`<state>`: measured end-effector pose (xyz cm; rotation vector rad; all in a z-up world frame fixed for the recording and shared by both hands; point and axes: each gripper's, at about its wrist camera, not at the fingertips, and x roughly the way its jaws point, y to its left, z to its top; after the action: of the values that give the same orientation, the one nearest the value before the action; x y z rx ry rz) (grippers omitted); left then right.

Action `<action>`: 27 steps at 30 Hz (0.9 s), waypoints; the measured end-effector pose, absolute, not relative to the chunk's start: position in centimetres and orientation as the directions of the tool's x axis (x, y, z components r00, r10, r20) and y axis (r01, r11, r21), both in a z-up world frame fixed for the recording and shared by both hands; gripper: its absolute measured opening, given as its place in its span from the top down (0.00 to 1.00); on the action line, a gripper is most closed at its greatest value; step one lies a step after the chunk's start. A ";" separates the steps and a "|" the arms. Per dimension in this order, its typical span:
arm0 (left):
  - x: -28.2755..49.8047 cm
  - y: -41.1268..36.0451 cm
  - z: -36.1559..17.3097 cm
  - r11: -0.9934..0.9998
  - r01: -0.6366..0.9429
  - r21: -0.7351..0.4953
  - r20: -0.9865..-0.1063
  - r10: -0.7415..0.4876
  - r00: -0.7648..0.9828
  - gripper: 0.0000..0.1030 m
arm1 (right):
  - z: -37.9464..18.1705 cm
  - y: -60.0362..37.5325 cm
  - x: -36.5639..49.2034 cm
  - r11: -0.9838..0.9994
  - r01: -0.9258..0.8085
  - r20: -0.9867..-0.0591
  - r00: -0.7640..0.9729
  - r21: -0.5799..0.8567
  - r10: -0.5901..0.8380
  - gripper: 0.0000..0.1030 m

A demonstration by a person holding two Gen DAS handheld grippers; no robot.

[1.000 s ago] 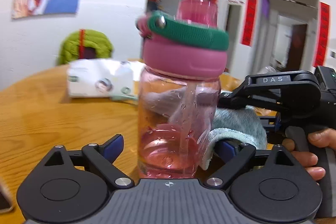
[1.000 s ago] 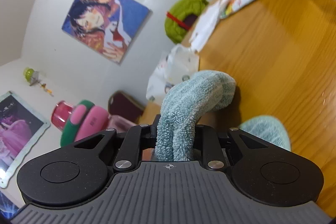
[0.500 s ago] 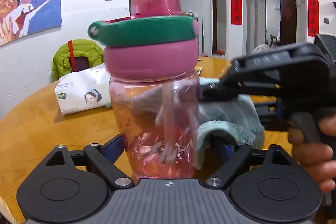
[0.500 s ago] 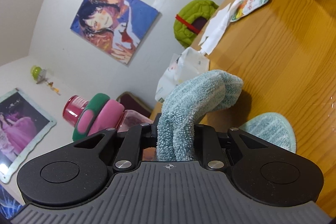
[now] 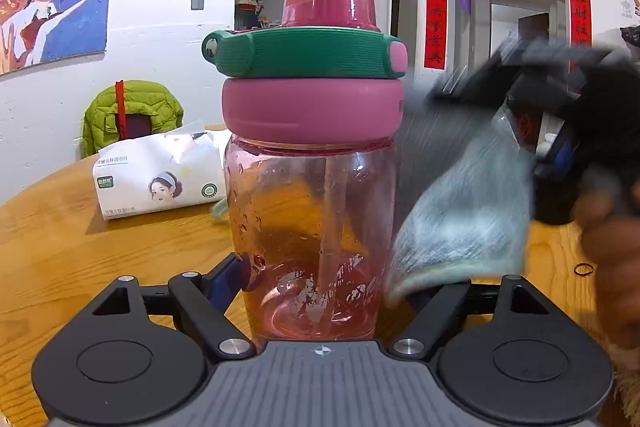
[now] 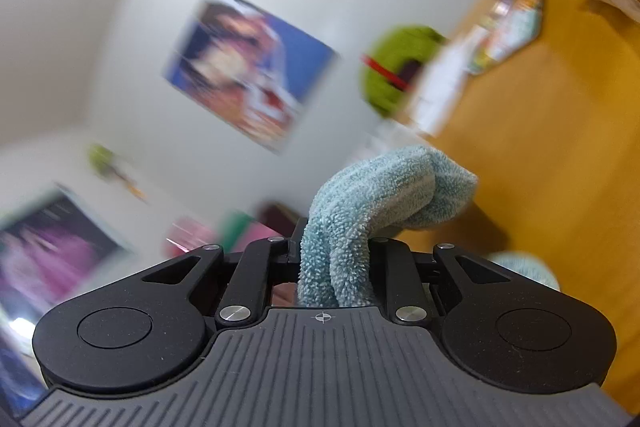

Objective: Clean container
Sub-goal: 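Rub the towel on the bottle body with the right tool while the left tool holds it, then wipe the towel along the bottle's side with the right tool while the left tool holds it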

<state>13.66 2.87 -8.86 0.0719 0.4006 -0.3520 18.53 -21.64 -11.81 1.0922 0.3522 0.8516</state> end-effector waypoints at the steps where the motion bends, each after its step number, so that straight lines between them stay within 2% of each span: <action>1: 13.6 2.8 -8.8 0.937 0.349 0.000 -0.394 -0.321 0.861 0.24 | -12.1 -22.0 18.7 0.095 -0.440 0.220 0.610 0.893 0.761 0.77; 3: 13.6 2.8 -8.8 0.938 0.348 0.005 -0.393 -0.318 0.863 0.24 | -13.0 -22.0 19.3 -0.004 -0.405 0.255 0.568 0.914 0.783 0.77; 4: 13.6 2.8 -8.9 0.938 0.347 0.006 -0.392 -0.316 0.864 0.24 | -13.4 -21.8 19.7 -0.006 -0.374 0.232 0.564 0.927 0.793 0.77; 7: 13.7 2.7 -8.9 0.939 0.344 0.008 -0.392 -0.313 0.865 0.25 | -14.7 -20.9 20.7 0.090 -0.251 0.075 0.579 0.964 0.812 0.77; 11: 13.7 2.6 -8.9 0.940 0.342 0.015 -0.394 -0.308 0.866 0.25 | -15.9 -19.6 21.8 0.306 -0.103 -0.196 0.572 0.946 0.797 0.77; 13: 13.7 2.6 -8.9 0.940 0.341 0.015 -0.393 -0.308 0.867 0.26 | -15.6 -19.4 21.8 0.322 -0.120 -0.198 0.576 0.939 0.793 0.77; 14: 13.7 2.7 -8.9 0.941 0.340 0.012 -0.391 -0.308 0.867 0.27 | -15.5 -19.6 21.7 0.303 -0.140 -0.170 0.581 0.943 0.796 0.77; 17: 13.7 2.8 -8.9 0.941 0.338 0.003 -0.386 -0.311 0.868 0.28 | -15.0 -20.7 21.3 0.095 -0.252 0.072 0.580 0.963 0.812 0.76; 18: 13.7 2.8 -8.9 0.941 0.338 0.001 -0.386 -0.311 0.868 0.28 | -14.9 -21.0 21.1 0.051 -0.280 0.125 0.575 0.959 0.808 0.76; 20: 13.6 2.7 -8.9 0.942 0.336 0.012 -0.389 -0.305 0.869 0.28 | -15.0 -20.7 21.2 0.071 -0.266 0.099 0.573 0.961 0.814 0.75; 23: 13.7 2.6 -8.9 0.943 0.333 0.023 -0.394 -0.298 0.870 0.29 | -16.1 -19.4 22.4 0.194 -0.151 -0.075 0.568 0.969 0.819 0.75; 25: 13.6 2.5 -8.9 0.942 0.333 0.028 -0.396 -0.296 0.870 0.29 | -16.7 -18.9 22.9 0.254 -0.101 -0.156 0.561 0.962 0.813 0.76; 27: 13.7 2.6 -8.9 0.942 0.334 0.027 -0.395 -0.297 0.870 0.29 | -16.5 -18.8 22.9 0.275 -0.110 -0.168 0.564 0.955 0.808 0.76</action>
<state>13.66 2.55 -8.89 0.0956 0.3974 -0.3300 22.90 -18.85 -16.47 1.1298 0.7547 0.7026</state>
